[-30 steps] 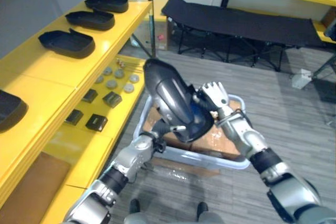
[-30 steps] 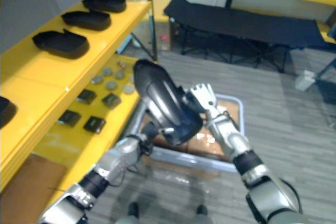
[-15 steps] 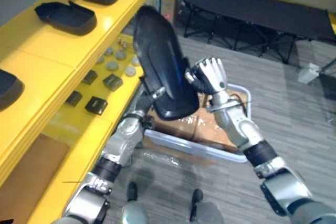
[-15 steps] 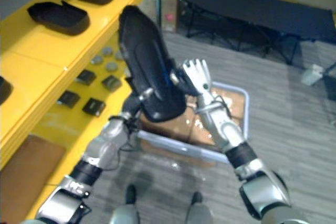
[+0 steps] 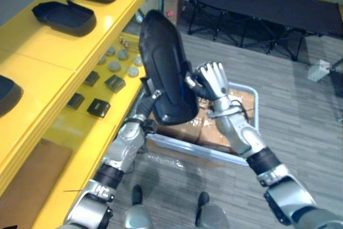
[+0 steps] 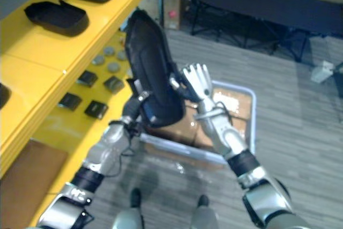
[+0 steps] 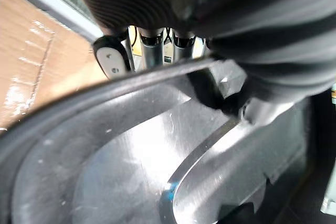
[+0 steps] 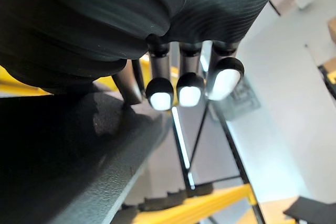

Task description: Walk over and take plastic housings, then place them on the shelf

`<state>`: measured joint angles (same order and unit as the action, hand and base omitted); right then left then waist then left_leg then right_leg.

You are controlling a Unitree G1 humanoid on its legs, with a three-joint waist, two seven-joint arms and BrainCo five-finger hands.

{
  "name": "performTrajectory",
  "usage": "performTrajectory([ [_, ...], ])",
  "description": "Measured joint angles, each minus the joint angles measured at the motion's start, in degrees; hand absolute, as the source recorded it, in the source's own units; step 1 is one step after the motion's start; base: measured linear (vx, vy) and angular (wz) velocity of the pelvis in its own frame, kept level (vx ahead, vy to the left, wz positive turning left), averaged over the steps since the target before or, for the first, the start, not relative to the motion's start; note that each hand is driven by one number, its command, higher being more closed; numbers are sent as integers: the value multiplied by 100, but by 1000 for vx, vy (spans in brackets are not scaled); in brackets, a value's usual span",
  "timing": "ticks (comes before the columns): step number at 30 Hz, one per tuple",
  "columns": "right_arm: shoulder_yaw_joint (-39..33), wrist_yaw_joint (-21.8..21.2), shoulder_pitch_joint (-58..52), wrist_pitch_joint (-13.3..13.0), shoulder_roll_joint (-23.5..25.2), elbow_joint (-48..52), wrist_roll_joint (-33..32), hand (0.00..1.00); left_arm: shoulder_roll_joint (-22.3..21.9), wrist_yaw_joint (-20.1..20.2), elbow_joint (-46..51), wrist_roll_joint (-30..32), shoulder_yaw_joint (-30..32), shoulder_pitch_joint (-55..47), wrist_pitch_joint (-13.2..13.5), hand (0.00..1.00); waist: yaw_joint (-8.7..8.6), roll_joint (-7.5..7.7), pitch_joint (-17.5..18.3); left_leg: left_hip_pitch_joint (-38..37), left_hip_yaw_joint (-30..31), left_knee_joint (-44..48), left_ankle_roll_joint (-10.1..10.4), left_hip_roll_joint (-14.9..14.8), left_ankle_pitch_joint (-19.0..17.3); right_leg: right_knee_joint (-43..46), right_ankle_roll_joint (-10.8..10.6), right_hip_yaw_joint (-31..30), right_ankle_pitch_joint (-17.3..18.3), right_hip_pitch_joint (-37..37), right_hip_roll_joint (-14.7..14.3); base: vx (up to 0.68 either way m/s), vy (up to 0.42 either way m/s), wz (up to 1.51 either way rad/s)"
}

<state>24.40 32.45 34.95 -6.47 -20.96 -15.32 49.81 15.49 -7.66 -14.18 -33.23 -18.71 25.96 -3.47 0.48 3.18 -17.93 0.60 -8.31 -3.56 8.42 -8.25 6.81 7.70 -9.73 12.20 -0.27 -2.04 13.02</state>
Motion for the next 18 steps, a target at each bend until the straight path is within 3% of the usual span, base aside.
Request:
performTrajectory([
  [8,-12,276,30,-321,-93,-66,-2,100,9,-73,-2,-74,-141,11,191,100,-79,-15,-16,73,-45,173,-4,-5,-154,-138,-8,-38,-91,25,-9,50,8,-4],
  [9,-13,275,30,-365,-116,-64,-3,0,20,-96,-1,-123,-172,11,205,100,-80,-16,-16,89,-98,356,-7,-16,-280,-138,-8,-126,-92,41,-6,29,18,-24],
  [14,-12,273,10,-457,-258,-15,-56,0,29,-156,-2,-234,-297,83,209,100,-170,-63,-42,167,-164,930,-3,-77,-664,-240,-7,-221,-98,202,-25,-5,14,-15],
  [18,-19,267,-10,-443,-296,-42,-465,0,-27,-552,1,18,-398,197,263,100,-204,-151,-77,317,-154,1213,-9,-122,-797,-302,13,-238,-143,204,-56,-17,3,-1],
])
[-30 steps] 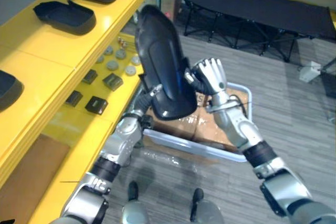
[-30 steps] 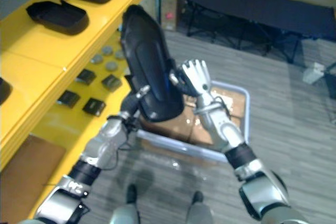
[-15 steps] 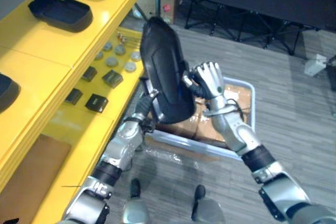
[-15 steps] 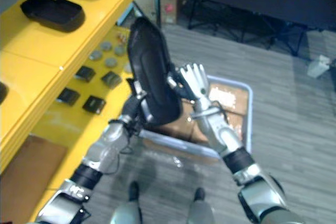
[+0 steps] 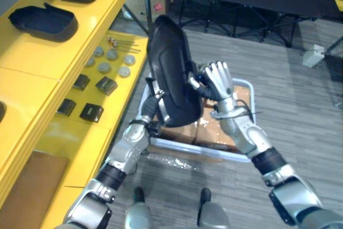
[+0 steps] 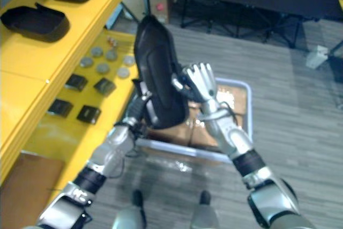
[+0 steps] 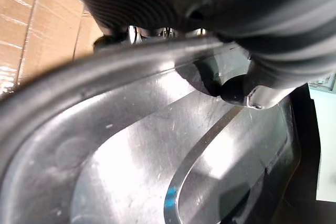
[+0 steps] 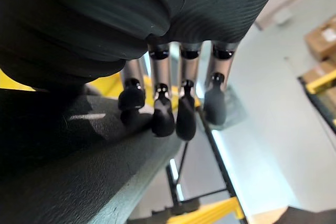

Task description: Walk over and take plastic housings, then place them on the shelf

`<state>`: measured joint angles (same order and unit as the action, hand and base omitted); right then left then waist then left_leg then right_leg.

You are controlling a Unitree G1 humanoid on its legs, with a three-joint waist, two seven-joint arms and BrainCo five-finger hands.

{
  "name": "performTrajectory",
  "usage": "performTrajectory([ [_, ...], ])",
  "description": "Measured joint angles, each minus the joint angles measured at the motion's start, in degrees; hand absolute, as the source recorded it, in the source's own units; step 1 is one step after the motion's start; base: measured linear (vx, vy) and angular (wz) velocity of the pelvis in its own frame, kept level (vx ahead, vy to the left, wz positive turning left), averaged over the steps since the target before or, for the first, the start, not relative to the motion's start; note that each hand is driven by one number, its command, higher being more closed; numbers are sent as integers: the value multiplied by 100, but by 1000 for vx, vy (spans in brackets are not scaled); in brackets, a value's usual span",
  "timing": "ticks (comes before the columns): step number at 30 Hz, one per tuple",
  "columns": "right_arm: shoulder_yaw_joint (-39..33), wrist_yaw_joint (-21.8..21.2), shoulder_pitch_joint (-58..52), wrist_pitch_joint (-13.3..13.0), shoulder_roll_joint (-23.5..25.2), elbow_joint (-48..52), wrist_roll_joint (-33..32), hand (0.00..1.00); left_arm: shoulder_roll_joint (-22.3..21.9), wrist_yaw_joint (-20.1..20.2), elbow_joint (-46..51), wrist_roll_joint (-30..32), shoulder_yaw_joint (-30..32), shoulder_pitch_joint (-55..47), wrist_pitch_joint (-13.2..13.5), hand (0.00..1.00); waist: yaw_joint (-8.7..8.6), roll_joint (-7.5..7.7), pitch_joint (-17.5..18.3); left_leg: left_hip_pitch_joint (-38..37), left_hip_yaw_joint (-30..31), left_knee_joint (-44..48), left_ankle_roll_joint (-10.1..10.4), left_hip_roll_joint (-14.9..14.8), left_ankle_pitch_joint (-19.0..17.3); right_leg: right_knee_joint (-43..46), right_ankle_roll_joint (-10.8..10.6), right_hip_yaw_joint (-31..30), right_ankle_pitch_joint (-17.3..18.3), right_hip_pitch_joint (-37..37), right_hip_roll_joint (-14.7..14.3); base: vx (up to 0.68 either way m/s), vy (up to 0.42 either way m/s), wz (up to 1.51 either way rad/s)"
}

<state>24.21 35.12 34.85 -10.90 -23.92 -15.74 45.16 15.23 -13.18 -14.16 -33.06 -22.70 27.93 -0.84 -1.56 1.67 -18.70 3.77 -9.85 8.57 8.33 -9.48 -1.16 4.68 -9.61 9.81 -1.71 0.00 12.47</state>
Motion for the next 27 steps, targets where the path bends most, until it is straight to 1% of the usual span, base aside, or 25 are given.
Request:
performTrajectory([
  [3,5,1,-118,-2,10,-79,-222,0,1,-235,7,451,0,10,78,100,0,-1,0,33,-2,14,-2,3,0,-47,14,4,-33,0,-5,0,0,0],
  [8,-65,18,-288,-48,110,-75,-997,0,-30,-838,319,1568,29,11,167,100,3,-1,0,38,-3,72,-7,-1,-34,-47,15,-16,-34,9,-8,-2,2,-1],
  [9,-103,19,-334,-69,151,-69,-1245,0,-106,-992,404,1863,105,10,167,100,3,-1,0,44,-4,134,-14,-8,-70,-46,15,-34,-34,23,-9,-15,16,-5],
  [10,-205,13,-383,-118,229,-51,-1443,0,-172,-1127,497,2199,207,12,169,100,0,-1,0,54,-6,185,-20,-10,-98,-46,16,-45,-35,31,-8,-17,17,-4],
  [13,-452,17,-523,-181,392,160,-1914,0,-353,-1384,699,2685,375,12,178,100,-2,-2,1,59,-7,202,-20,-11,-106,-46,20,-51,-38,33,-9,0,0,0],
  [14,-646,9,-647,-276,488,370,-2316,0,-441,-1629,779,3030,520,10,178,100,-13,-14,8,53,-15,203,-19,-21,-106,-46,26,-57,-43,37,-20,0,0,0],
  [16,-846,-11,-755,-404,565,546,-2589,0,-491,-1778,860,3286,665,-23,170,100,-20,-20,12,38,-28,194,-19,-22,-106,-46,28,-53,-45,44,-23,0,0,0],
  [17,-1096,-131,-908,-582,619,896,-2988,0,-502,-1964,972,3590,839,-105,165,100,-57,-45,26,16,-27,186,-19,-22,-106,-47,28,-50,-45,68,-25,0,0,0],
  [20,-1397,-624,-1046,-860,616,1421,-3612,0,-503,-2217,1050,3957,1081,-249,111,100,-94,-79,67,-77,-77,133,-16,-24,-104,-62,28,-66,-46,112,-26,-2,2,-6],
  [22,-1538,-1113,-1178,-1071,604,1759,-4165,0,-518,-2428,1050,4376,1163,-468,-78,100,-88,-88,247,-180,-194,16,5,-35,-89,-122,31,-146,-68,116,-41,10,-4,-19],
  [25,-1777,-1651,-1433,-1198,594,2288,-4800,0,-577,-2557,922,4790,1180,-697,-258,100,-104,-75,479,-281,-302,-101,25,-52,-74,-206,32,-226,-110,123,-69,33,-6,-17],
  [26,-1850,-1721,-1487,-1206,591,2382,-4933,0,-589,-2629,833,4828,1182,-712,-281,100,-112,-79,514,-302,-318,-129,31,-52,-69,-227,39,-235,-131,129,-74,15,-7,-17],
  [27,-2089,-1799,-1643,-1268,591,2559,-5174,0,-646,-2711,617,4926,1256,-722,-299,100,-133,-67,566,-371,-345,-222,38,-47,-37,-260,48,-241,-160,157,-79,3,-4,-5],
])
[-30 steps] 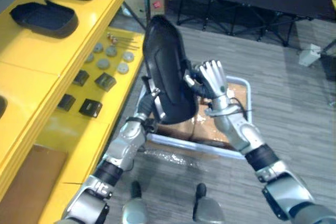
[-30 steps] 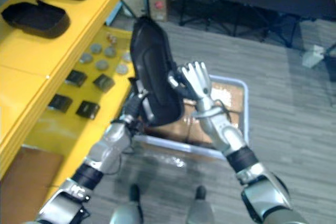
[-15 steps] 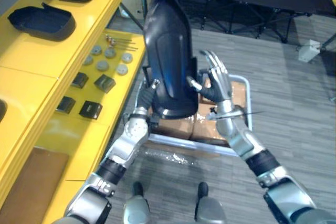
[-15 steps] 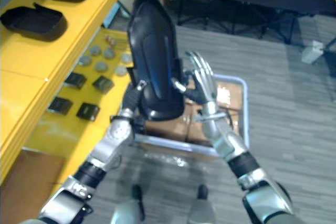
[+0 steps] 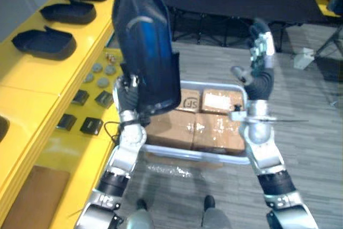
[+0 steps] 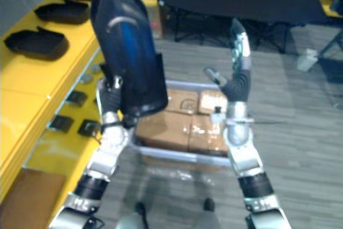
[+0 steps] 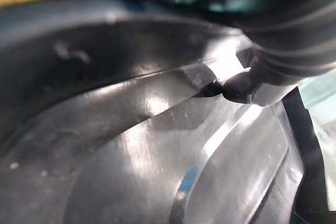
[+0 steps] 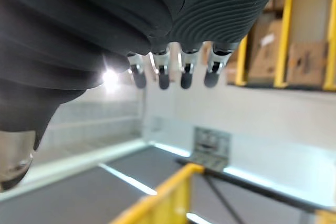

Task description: Walk over and take plastic housings, then place them on the shelf

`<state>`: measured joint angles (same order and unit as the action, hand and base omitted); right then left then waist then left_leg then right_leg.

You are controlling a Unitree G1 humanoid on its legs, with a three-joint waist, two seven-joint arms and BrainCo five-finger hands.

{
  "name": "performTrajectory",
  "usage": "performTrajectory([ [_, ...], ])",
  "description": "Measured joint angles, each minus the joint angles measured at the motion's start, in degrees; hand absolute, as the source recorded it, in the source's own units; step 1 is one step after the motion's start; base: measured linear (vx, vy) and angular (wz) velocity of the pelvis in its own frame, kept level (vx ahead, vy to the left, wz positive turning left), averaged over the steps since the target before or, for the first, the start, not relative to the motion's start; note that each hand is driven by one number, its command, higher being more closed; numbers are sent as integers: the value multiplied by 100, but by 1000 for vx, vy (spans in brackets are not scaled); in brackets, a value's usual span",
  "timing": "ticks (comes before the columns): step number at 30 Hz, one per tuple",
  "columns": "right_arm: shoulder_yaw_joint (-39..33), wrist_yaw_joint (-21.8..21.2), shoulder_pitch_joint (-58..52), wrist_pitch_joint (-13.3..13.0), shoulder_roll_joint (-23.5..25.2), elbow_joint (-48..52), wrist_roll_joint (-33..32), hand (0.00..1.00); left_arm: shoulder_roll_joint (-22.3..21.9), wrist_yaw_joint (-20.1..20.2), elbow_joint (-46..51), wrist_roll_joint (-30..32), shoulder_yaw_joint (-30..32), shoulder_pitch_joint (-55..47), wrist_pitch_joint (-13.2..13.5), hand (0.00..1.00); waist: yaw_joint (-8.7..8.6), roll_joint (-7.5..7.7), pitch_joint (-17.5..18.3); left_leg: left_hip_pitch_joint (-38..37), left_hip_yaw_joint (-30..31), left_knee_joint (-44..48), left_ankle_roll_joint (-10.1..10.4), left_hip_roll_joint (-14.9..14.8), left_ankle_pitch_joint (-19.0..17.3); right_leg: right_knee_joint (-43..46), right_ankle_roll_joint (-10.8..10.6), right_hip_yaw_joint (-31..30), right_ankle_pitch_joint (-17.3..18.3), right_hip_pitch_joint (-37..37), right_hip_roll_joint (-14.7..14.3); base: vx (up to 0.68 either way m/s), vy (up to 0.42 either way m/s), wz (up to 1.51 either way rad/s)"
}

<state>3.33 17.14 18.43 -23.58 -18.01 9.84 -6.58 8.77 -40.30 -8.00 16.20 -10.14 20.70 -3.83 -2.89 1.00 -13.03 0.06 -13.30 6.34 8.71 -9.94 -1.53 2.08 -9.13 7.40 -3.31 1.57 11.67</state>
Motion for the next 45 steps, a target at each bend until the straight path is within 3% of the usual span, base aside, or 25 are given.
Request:
performTrajectory([
  [3,-571,-6,-512,-23,36,138,-485,0,-34,-326,-247,-149,323,-207,128,100,-116,84,104,-177,-99,-273,29,0,93,-69,10,-35,-12,42,-32,1,-11,-11],
  [5,-901,-55,-978,-19,174,138,-685,0,-72,-522,-244,-459,549,-377,506,100,-126,106,148,-257,-164,-491,54,-2,178,-119,12,-102,-11,36,-65,0,-29,-17],
  [8,-1182,-227,-1853,19,580,24,-1236,0,-283,-621,283,-515,955,-899,1485,100,-187,24,233,-483,-247,-904,80,13,378,-179,11,-103,-11,30,-103,36,-27,-6],
  [9,-1189,-233,-1884,19,606,8,-1291,0,-297,-621,354,-515,973,-953,1546,100,-192,18,236,-493,-253,-921,80,15,383,-181,11,-104,-11,30,-103,26,-1,-4],
  [11,-1386,-355,-2003,-24,847,-245,-1624,0,-332,-515,1046,-576,1152,-1372,2090,100,-231,-50,291,-515,-264,-1035,79,42,420,-200,10,-93,-12,39,-94,0,0,0],
  [14,-1560,-687,-1985,-59,950,-612,-1993,0,-364,-258,1964,-817,1814,-1914,2547,100,-172,-171,373,-509,-71,-1072,68,63,464,-234,4,157,-10,195,-68,11,6,29],
  [17,-1537,-830,-1934,-87,1008,-925,-2019,0,-440,-108,2428,-1123,2397,-2343,2635,100,74,-247,419,-500,285,-1075,65,63,505,-273,-25,561,11,459,-64,-2,-19,66],
  [19,-1192,-881,-1765,-60,1086,-1291,-1981,0,-578,-29,2760,-1353,3051,-2963,2656,100,410,-281,496,-396,719,-1085,66,100,561,-273,-71,1027,99,692,-40,-29,-28,92],
  [20,-1065,-889,-1717,-31,1105,-1373,-1950,0,-602,3,2802,-1367,3228,-3116,2656,100,493,-275,540,-363,836,-1090,70,114,584,-273,-65,1154,135,723,-31,-29,-40,100],
  [22,-500,-939,-1430,18,1112,-1759,-1826,0,-737,114,2884,-1373,3846,-3620,2656,100,877,-253,604,-198,1289,-1117,79,162,683,-263,-78,1599,249,884,-31,-28,-53,97],
  [23,-375,-971,-1336,41,1114,-1862,-1826,0,-767,130,2906,-1392,3947,-3745,2656,100,960,-246,614,-168,1396,-1121,62,176,701,-257,-74,1698,269,939,-36,-34,-56,93],
  [25,85,-1015,-968,109,1201,-2294,-1787,0,-881,359,2996,-1412,4376,-4143,2709,100,1338,-202,650,-65,1797,-1125,82,238,752,-214,-78,2125,390,1103,-40,-41,-55,91],
  [28,498,-1023,-554,144,1439,-2659,-1729,0,-1026,658,3156,-1691,4801,-4509,2748,100,1684,-140,688,98,2070,-1125,68,286,834,-148,-34,2466,526,1164,-40,-31,-38,65],
  [31,609,-1083,-405,245,1552,-2678,-1687,0,-1254,1006,3319,-2060,4961,-4681,2754,100,1834,-82,706,250,2242,-1119,62,337,900,-57,-31,2683,591,1140,-12,-12,-18,38],
  [37,586,-1067,-342,612,1412,-2678,-1503,0,-1398,1419,3406,-2770,4921,-4551,2817,100,1827,120,518,619,2546,-532,58,444,812,832,-26,2750,968,887,203,-26,4,23],
  [41,585,-1080,-346,649,1273,-2663,-1454,0,-1375,1457,3407,-2930,4859,-4507,2921,100,1807,59,311,716,2545,-340,51,438,694,1026,10,2686,1161,770,245,-120,16,1],
  [45,569,-1326,-350,653,1150,-2635,-1451,0,-1358,1249,3408,-2901,4859,-4541,2962,100,1834,33,296,875,2288,-373,36,329,705,938,-31,2699,1195,661,219,-84,8,6],
])
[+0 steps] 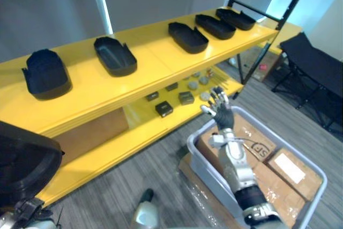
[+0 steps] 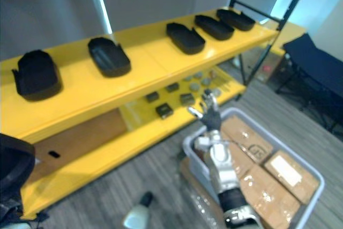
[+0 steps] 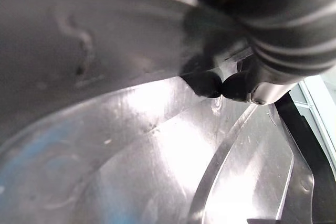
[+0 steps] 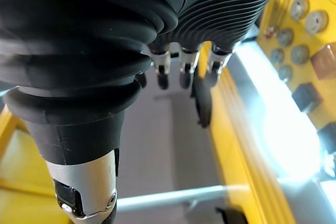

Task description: Walk over and take plastic housings, then place them on the shelf

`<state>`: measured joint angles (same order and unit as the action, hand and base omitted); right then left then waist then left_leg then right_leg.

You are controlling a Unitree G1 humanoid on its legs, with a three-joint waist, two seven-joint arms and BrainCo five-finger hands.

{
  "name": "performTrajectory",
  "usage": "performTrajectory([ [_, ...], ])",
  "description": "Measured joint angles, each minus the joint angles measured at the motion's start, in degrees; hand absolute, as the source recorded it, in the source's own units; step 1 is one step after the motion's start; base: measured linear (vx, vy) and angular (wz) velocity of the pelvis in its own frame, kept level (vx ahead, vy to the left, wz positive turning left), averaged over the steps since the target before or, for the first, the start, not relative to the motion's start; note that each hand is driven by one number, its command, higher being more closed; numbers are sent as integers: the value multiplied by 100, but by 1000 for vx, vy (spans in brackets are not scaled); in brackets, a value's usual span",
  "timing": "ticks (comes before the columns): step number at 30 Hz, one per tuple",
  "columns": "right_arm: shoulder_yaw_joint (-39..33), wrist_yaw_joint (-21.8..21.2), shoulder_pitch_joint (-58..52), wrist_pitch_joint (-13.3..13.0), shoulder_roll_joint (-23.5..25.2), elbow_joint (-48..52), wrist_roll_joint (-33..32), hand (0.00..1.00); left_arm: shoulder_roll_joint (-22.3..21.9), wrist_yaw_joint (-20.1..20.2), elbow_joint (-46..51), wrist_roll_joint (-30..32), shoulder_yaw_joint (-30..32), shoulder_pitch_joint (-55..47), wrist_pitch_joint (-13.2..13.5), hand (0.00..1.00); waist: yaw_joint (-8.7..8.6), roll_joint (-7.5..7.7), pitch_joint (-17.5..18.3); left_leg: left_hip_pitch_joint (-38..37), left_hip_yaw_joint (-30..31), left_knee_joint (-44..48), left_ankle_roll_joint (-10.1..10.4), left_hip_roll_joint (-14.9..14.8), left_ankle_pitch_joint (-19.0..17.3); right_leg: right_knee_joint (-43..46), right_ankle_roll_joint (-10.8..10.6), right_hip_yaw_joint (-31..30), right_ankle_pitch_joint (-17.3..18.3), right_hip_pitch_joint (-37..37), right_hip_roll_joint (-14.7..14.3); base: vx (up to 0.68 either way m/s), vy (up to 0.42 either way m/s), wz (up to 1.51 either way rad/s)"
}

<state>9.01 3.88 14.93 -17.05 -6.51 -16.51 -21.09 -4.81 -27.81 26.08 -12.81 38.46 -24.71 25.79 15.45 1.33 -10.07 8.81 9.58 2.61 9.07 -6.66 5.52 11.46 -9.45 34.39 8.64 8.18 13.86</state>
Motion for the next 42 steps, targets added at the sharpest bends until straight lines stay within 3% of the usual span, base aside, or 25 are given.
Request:
performTrajectory([
  [4,19,-212,-3,4,-8,12,199,0,32,-302,-2,244,52,-21,-48,100,116,-10,-10,76,126,108,-73,142,62,-17,17,102,-32,114,13,50,-3,25],
  [8,21,-358,0,4,-53,0,229,0,41,-301,-5,435,197,-181,-44,100,293,-61,-40,68,400,96,-40,235,85,-7,-47,391,-22,337,-9,53,-27,39],
  [13,10,-392,-28,60,-181,-14,289,0,153,344,34,496,412,-363,-12,100,271,-136,-123,190,706,77,-98,453,124,-16,-75,1004,70,672,19,17,-12,61],
  [16,-80,-177,-240,78,-297,35,499,0,533,1104,52,483,387,-205,-11,100,232,-54,-192,328,608,65,-273,630,257,133,-59,1360,224,880,128,23,22,103],
  [18,-173,-42,-368,77,-297,36,635,0,694,1537,92,458,338,-205,-10,100,194,-56,-275,331,535,-11,-371,724,353,541,70,1075,300,840,301,43,75,76],
  [20,-345,47,-499,70,-291,126,857,0,945,1810,169,437,112,-194,-10,100,36,-96,-372,335,552,40,-415,847,387,1190,93,185,314,674,470,6,59,73],
  [24,-779,80,-926,-85,-300,759,1133,0,1542,2173,367,447,-404,54,47,100,-188,-90,-495,475,692,187,-435,997,402,1843,96,-670,319,360,493,-9,-7,44],
  [28,-1003,-7,-897,-285,-510,975,1281,0,1853,2220,413,772,-911,460,41,100,-349,-103,-833,673,455,184,-530,936,478,1629,38,-800,680,209,452,-57,-65,-17],
  [34,-1035,-40,-895,-293,-628,1098,1259,0,2057,2134,169,945,-1238,772,-41,100,-550,-203,-1085,832,228,190,-447,815,615,1216,-167,-954,983,108,387,-34,-78,-27],
  [38,-1238,-188,-900,-294,-639,1348,1224,0,2014,2088,3,943,-1238,639,-75,100,-536,-228,-1138,801,162,229,-415,807,610,1134,-229,-1082,1153,148,384,-16,-20,-8],
  [41,-1307,-226,-1008,-294,-629,1361,1045,0,1987,2077,-14,941,-1221,349,-71,100,-525,-231,-1190,741,86,401,-346,808,539,890,-129,-1054,1275,401,346,-13,9,-1],
  [42,-1364,-239,-1052,-295,-607,1362,1012,0,1986,2092,-15,936,-1207,327,-66,100,-522,-133,-1236,787,43,525,-396,822,493,859,-68,-1021,1306,421,403,-10,61,7],
])
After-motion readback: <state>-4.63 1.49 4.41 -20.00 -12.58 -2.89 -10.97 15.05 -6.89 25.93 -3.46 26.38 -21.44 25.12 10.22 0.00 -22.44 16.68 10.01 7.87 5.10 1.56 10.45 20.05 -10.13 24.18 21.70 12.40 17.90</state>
